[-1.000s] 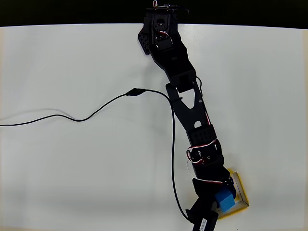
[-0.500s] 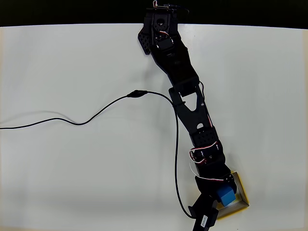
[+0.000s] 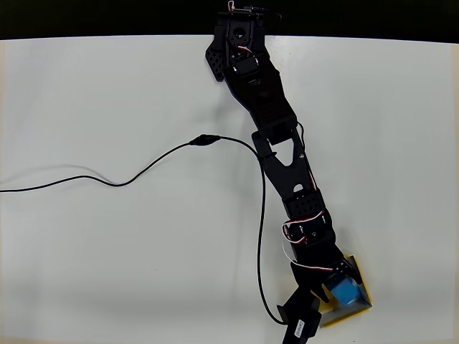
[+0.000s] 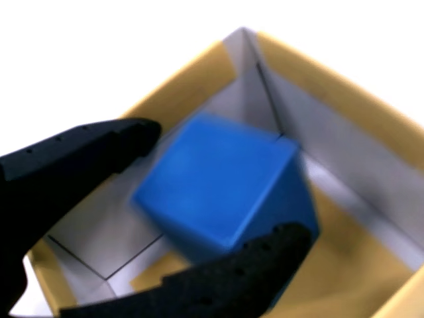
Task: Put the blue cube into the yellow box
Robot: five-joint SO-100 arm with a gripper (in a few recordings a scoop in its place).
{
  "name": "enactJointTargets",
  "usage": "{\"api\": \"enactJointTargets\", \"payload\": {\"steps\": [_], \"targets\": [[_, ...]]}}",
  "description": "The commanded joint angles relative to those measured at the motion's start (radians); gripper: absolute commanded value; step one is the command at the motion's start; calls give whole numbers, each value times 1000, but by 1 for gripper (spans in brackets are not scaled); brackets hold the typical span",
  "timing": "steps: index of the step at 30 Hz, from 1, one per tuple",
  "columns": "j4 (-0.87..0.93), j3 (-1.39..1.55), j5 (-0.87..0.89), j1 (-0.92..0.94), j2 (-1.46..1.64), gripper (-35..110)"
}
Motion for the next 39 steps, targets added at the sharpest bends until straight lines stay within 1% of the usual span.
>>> {"api": "enactJointTargets", "payload": {"steps": [1,4,6,12,17,25,30,34,37,39], "targets": [[-34,-35,-55,-35,284,40],[-51,28,-101,-40,408,38],[-57,95,-120,-34,502,34],[-37,419,-137,37,854,24],[46,640,-150,141,1080,17],[38,1054,-193,364,1338,5],[21,1279,-193,463,1485,2],[-8,1523,-196,489,1681,0],[35,1703,-184,485,1861,0],[106,1812,-173,477,1990,0]]}}
